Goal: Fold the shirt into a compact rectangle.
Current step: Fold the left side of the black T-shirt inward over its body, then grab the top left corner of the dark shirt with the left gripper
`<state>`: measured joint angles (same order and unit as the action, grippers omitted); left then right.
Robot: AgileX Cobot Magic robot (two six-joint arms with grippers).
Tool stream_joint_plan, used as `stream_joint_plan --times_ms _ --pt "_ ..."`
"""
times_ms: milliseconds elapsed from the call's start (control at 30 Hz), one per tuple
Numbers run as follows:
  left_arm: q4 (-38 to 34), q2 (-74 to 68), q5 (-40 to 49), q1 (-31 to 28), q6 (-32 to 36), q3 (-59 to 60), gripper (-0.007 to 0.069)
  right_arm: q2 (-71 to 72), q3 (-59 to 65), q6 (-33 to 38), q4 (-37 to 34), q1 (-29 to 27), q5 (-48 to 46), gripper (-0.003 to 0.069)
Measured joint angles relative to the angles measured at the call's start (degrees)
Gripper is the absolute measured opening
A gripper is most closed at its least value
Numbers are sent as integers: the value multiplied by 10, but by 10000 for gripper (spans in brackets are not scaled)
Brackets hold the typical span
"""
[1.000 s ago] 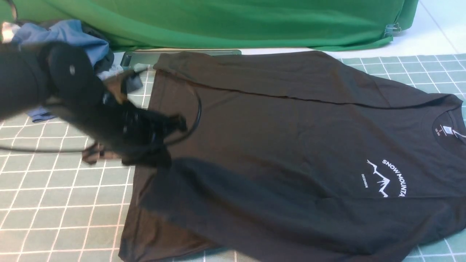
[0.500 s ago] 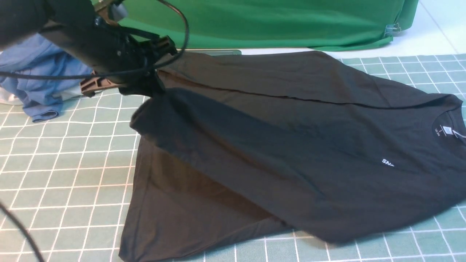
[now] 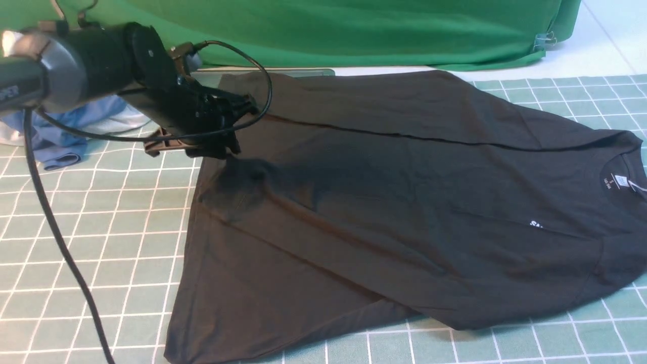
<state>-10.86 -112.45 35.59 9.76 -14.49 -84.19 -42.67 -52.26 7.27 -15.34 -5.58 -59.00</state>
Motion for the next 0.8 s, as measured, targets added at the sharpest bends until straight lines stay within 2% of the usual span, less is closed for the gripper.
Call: stream_joint_plan --times_ms 100,133,200,300,533,800 --pt "24 -2 5 -19 -25 -43 301 0 0 0 0 0 0 136" --pt "24 -2 5 -20 -28 -46 308 0 0 0 0 0 0 136" --pt "7 -4 5 -40 -37 -88 387 0 0 0 -1 0 1 139" --pt "-31 -17 7 -53 -37 -125 431 0 0 0 -2 0 2 144" --pt "-65 -127 56 -56 -31 -257 449 0 0 0 -3 0 2 154" --pt "-106 -267 79 -56 -37 -413 428 0 0 0 -3 0 -2 167"
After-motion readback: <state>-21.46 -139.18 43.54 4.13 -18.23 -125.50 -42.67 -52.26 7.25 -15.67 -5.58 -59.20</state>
